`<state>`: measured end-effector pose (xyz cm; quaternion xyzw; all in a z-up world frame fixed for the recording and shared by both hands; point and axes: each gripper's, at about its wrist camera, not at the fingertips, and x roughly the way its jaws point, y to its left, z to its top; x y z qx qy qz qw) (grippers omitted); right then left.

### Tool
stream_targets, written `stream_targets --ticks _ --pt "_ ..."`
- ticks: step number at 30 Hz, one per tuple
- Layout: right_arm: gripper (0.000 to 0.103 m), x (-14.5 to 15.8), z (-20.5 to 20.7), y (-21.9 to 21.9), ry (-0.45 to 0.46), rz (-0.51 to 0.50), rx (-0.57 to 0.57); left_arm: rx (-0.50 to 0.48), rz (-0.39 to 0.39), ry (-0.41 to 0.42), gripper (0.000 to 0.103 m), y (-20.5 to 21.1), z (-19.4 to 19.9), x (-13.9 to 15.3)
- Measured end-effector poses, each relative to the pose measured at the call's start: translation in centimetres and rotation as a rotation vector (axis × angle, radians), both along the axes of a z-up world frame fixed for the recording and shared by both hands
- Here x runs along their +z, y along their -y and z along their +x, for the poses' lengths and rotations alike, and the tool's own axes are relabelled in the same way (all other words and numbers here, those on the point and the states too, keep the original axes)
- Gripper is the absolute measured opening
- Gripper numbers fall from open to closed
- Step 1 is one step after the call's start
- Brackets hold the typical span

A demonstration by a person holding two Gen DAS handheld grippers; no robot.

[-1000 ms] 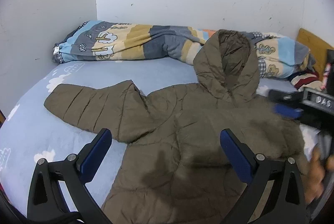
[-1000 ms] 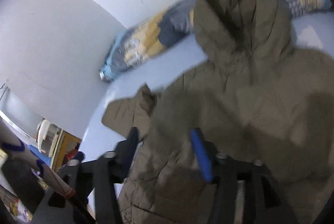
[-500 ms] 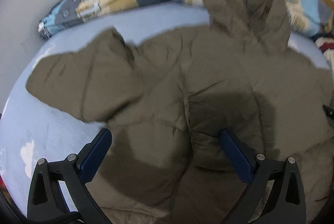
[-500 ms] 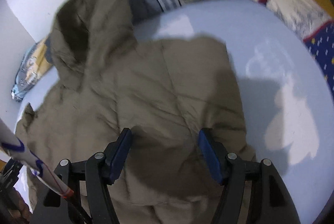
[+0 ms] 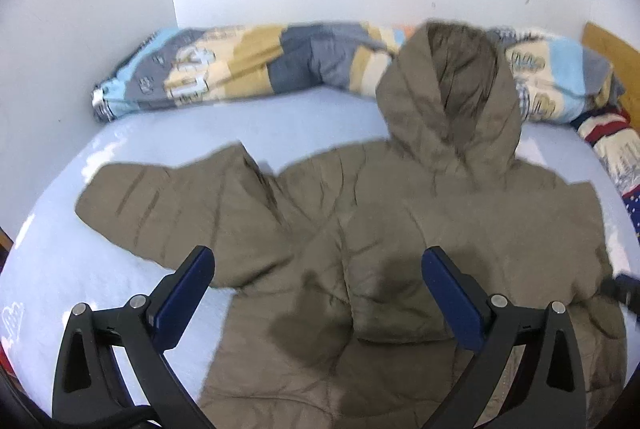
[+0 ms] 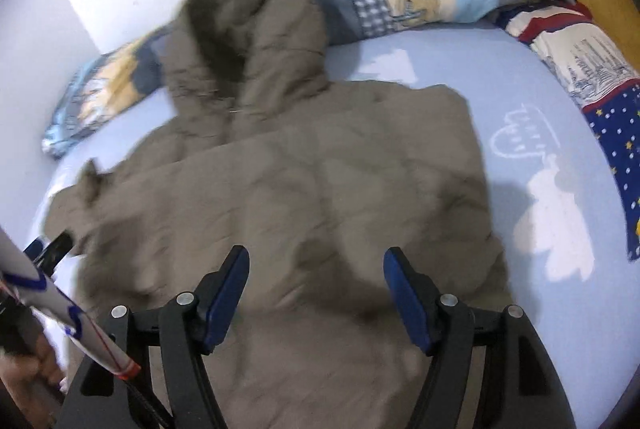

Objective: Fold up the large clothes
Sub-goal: 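Fold the held sleeve across the jacket body with the right tool, then grasp the other sleeve cuff with the left tool and lift it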

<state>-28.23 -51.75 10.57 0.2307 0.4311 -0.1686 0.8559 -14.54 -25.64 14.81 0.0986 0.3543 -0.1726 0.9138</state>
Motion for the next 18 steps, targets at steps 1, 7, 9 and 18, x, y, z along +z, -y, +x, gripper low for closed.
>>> stream_targets --ticks 1,7,9,18 --pt "0.074 0.7 -0.7 -1.4 0.011 -0.004 0.015 0.008 0.005 0.022 0.103 -0.3 -0.3 0.4" --pt "0.078 2.0 -3.3 -6.4 0.041 -0.062 0.066 0.051 -0.006 0.051 0.103 -3.1 0.8 1.5" --pt "0.079 2.0 -3.7 -7.0 0.053 -0.042 0.075 0.074 -0.003 0.054 0.103 -4.1 1.2 1.5" --pt "0.079 0.8 -1.9 -8.0 0.021 -0.070 0.138 0.152 0.007 0.019 0.103 -7.9 4.5 0.5"
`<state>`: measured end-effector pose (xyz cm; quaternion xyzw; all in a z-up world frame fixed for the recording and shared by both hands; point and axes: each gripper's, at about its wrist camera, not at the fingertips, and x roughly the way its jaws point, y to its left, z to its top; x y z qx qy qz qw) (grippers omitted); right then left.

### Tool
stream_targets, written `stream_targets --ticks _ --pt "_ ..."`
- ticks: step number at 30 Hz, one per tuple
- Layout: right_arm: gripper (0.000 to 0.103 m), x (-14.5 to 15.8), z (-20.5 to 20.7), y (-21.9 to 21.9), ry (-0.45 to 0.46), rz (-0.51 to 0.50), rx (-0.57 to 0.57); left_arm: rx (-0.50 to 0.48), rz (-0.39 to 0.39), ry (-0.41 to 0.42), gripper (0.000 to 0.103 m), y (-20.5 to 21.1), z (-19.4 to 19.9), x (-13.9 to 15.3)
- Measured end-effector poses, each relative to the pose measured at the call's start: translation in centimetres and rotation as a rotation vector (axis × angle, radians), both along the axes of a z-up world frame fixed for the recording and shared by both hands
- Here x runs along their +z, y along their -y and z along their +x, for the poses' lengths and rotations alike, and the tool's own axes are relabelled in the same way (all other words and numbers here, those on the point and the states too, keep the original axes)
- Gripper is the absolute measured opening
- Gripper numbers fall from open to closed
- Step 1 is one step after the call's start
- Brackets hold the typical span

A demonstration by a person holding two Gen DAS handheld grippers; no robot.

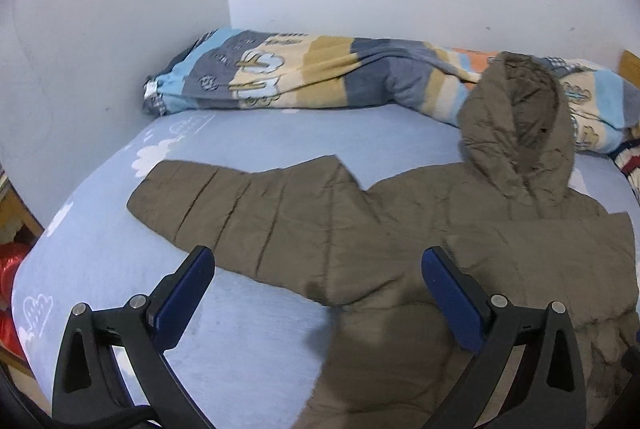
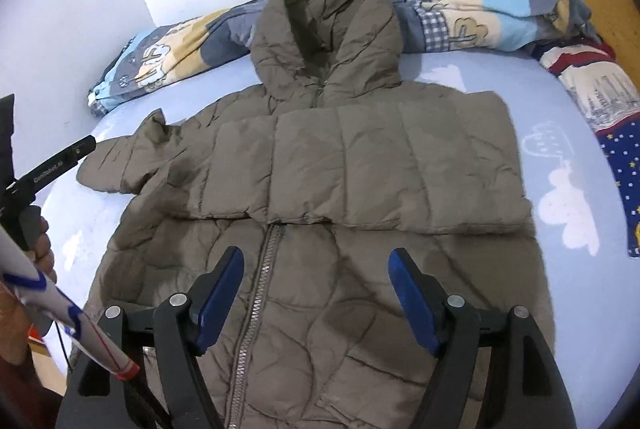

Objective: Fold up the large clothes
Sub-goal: 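Grasp the other sleeve cuff with the left tool and lift it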

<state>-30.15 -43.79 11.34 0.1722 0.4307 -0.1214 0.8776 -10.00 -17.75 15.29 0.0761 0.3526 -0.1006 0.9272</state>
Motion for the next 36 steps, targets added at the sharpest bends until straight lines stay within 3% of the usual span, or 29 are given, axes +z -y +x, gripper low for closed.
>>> stream_targets --ticks 7,11,17,21,22,29,34,35,36 --pt "0.079 -0.2 0.2 -0.6 -0.006 -0.004 0.032 0.093 -0.023 -0.069 0.103 -5.3 4.8 -1.1" --pt "0.079 -0.2 0.1 -0.5 -0.005 0.013 0.036 0.219 -0.106 -0.155 0.103 -11.9 8.9 -2.9" --pt "0.079 -0.5 0.2 -0.7 -0.013 0.031 0.049 0.361 -0.347 -0.254 0.103 -22.3 13.7 -6.3" --pt "0.079 -0.9 0.6 -1.0 -0.030 0.022 0.064 0.442 -0.527 -0.304 0.081 -27.4 16.2 -9.1" --pt "0.079 -1.1 0.7 -1.1 -0.034 0.025 0.069 0.450 -0.575 -0.311 0.081 -28.4 17.0 -9.8" --pt "0.079 -2.5 1.2 -0.5 -0.063 0.029 0.058 0.430 -0.699 -0.290 0.081 -29.6 20.4 -13.3" --pt "0.079 -4.1 1.7 0.5 -0.102 0.041 0.038 0.429 -0.752 -0.185 0.080 -28.9 22.1 -13.6" --pt "0.079 -4.3 1.8 0.6 -0.105 0.044 0.036 0.430 -0.749 -0.171 0.077 -28.5 22.2 -13.5" --pt "0.079 -4.5 1.8 0.7 -0.107 0.046 0.033 0.428 -0.736 -0.159 0.057 -28.1 22.4 -13.4"
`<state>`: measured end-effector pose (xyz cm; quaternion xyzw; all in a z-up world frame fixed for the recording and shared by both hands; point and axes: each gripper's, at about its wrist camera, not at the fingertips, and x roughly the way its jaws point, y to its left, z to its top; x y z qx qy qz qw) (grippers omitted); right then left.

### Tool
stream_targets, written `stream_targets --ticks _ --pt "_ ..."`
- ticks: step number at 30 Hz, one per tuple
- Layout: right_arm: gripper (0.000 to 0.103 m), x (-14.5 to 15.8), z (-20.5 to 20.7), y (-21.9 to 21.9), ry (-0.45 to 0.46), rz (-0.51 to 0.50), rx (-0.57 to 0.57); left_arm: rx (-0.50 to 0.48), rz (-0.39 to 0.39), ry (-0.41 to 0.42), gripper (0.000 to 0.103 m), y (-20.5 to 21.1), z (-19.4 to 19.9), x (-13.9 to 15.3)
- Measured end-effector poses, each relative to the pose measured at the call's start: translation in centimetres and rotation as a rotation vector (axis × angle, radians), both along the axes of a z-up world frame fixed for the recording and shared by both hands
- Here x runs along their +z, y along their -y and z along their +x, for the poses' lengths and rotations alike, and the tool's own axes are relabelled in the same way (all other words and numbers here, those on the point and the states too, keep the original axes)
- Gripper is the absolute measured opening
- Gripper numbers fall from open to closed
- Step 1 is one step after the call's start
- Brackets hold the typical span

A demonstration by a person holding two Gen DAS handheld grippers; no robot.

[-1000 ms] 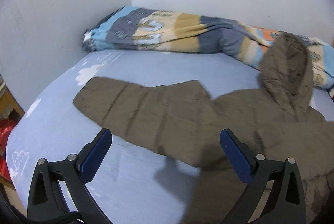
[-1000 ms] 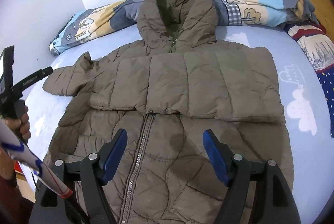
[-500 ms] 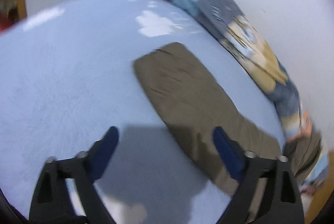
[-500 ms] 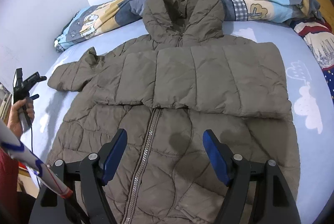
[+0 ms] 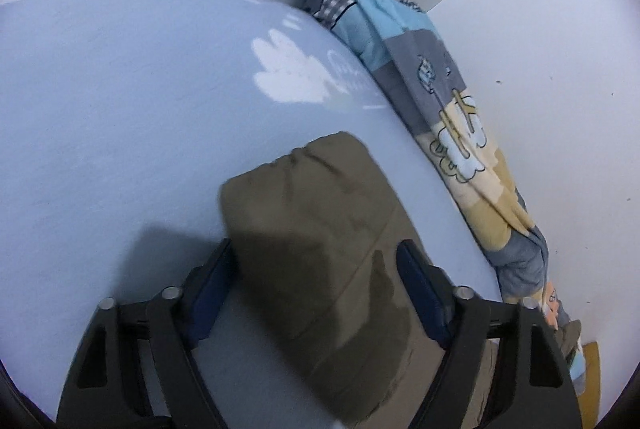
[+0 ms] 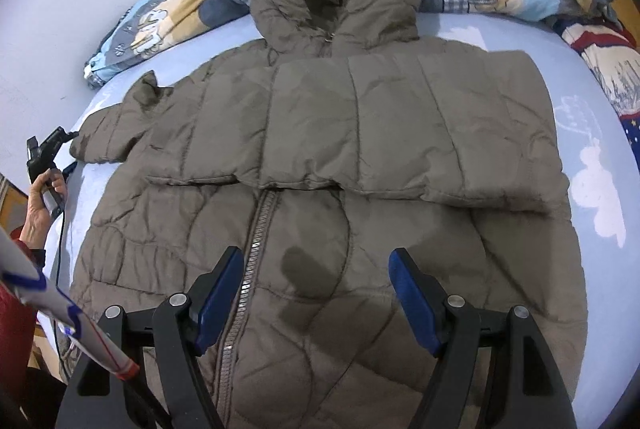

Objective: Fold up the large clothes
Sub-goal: 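Grasp the other sleeve cuff with the left tool and lift it, then fold the held sleeve across the jacket body with the left tool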

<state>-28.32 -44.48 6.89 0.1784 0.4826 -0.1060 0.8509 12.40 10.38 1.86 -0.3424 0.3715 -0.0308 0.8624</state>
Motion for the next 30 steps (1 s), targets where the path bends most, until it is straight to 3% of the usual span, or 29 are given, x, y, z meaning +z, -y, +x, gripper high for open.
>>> stream_targets --ticks 1,3,10,16,24,30 --pt "0.079 -0.2 0.0 0.1 -0.003 -0.002 -0.003 0.004 0.023 -0.007 0.030 0.2 0.3 -0.1" --pt "0.079 -0.4 0.1 0.3 -0.008 -0.009 -0.012 -0.014 -0.005 -0.009 0.018 0.6 0.6 -0.3" --pt "0.079 1.0 -0.5 1.3 0.032 -0.021 -0.058 -0.076 0.051 0.019 0.017 2.1 -0.8 2.8" --pt "0.079 3.1 -1.4 1.9 0.094 -0.004 -0.091 -0.175 0.131 0.101 0.017 5.6 -3.9 9.9" --pt "0.079 6.9 -3.6 3.7 0.206 0.017 -0.157 -0.381 0.187 0.308 0.017 16.4 -12.8 20.9" --pt "0.079 9.2 -6.4 5.4 0.270 -0.015 -0.216 -0.585 0.137 0.372 0.017 27.2 -19.4 24.2"
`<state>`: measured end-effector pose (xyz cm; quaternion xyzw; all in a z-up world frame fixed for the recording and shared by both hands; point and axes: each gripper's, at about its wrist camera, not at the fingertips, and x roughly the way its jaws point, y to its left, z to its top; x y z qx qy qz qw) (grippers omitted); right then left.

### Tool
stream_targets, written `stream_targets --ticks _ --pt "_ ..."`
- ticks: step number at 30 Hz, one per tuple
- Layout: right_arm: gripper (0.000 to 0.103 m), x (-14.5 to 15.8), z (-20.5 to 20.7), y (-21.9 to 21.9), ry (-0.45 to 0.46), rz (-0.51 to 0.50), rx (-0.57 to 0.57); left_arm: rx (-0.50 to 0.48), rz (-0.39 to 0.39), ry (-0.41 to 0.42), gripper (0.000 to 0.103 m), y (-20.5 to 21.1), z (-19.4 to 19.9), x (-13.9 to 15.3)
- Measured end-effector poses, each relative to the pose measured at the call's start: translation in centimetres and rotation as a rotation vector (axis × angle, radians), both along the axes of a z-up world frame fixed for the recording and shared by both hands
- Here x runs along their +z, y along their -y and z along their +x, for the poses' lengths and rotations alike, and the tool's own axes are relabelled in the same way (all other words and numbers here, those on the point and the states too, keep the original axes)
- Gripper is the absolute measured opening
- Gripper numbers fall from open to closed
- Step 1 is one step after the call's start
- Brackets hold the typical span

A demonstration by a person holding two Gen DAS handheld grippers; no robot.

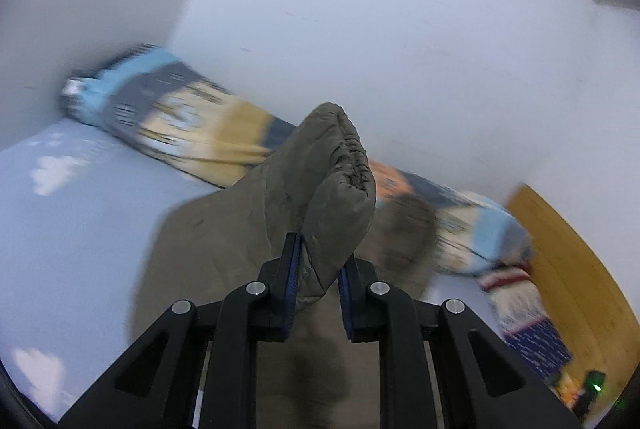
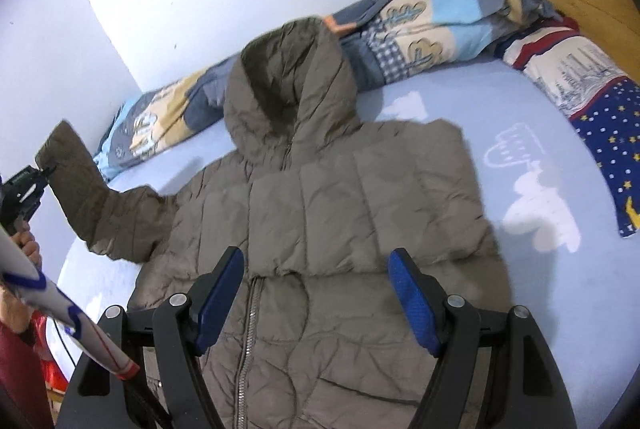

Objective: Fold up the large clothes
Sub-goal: 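Fold the held sleeve across the jacket body with the left tool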

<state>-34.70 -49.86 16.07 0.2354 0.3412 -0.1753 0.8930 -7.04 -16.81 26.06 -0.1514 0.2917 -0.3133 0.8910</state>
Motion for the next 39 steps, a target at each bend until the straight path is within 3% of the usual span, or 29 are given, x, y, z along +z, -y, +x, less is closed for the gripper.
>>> stream_targets --ticks 3,10,15,19,21,23,26,29,31,33,36,39 --pt "0.079 0.7 -1.4 1.3 0.021 -0.005 -0.037 -0.084 0.036 -0.010 0.017 5.5 -2.5 -0.4" --pt "0.079 1.2 -4.1 4.5 0.048 0.039 -0.113 -0.280 0.121 -0.077 0.017 17.5 -8.8 -4.9" --pt "0.079 1.6 -5.2 5.7 0.066 0.047 -0.148 -0.365 0.193 -0.111 0.017 23.0 -12.0 -9.1" --pt "0.079 1.1 -5.3 6.0 0.057 0.070 -0.153 -0.401 0.311 -0.146 0.017 26.3 -13.0 -13.9" --pt "0.079 0.8 -5.0 5.9 0.051 0.084 -0.146 -0.425 0.388 -0.155 0.026 26.9 -13.5 -15.6" --pt "0.079 0.7 -4.6 5.8 0.048 0.086 -0.136 -0.463 0.429 -0.121 0.037 26.2 -14.5 -15.6" --pt "0.079 0.7 -3.8 5.5 0.047 0.081 -0.126 -0.511 0.412 -0.069 0.049 24.0 -15.2 -13.7" --pt "0.079 0.5 -2.6 4.9 0.044 0.080 -0.115 -0.465 0.391 -0.014 0.060 20.1 -13.7 -11.2" --pt "0.079 0.1 -1.7 4.4 0.030 0.069 -0.102 -0.372 0.400 0.004 0.070 17.0 -11.3 -10.5" --pt "0.079 -0.4 -0.5 3.7 0.017 0.043 -0.077 -0.272 0.431 0.017 0.070 14.7 -9.1 -10.9" --pt "0.077 -1.4 1.7 2.3 -0.026 -0.017 -0.029 -0.091 0.429 -0.043 0.070 10.0 -4.4 -12.8" --pt "0.071 -3.0 3.8 0.8 -0.088 -0.085 0.023 -0.001 0.434 -0.105 0.070 7.5 -1.4 -14.4"
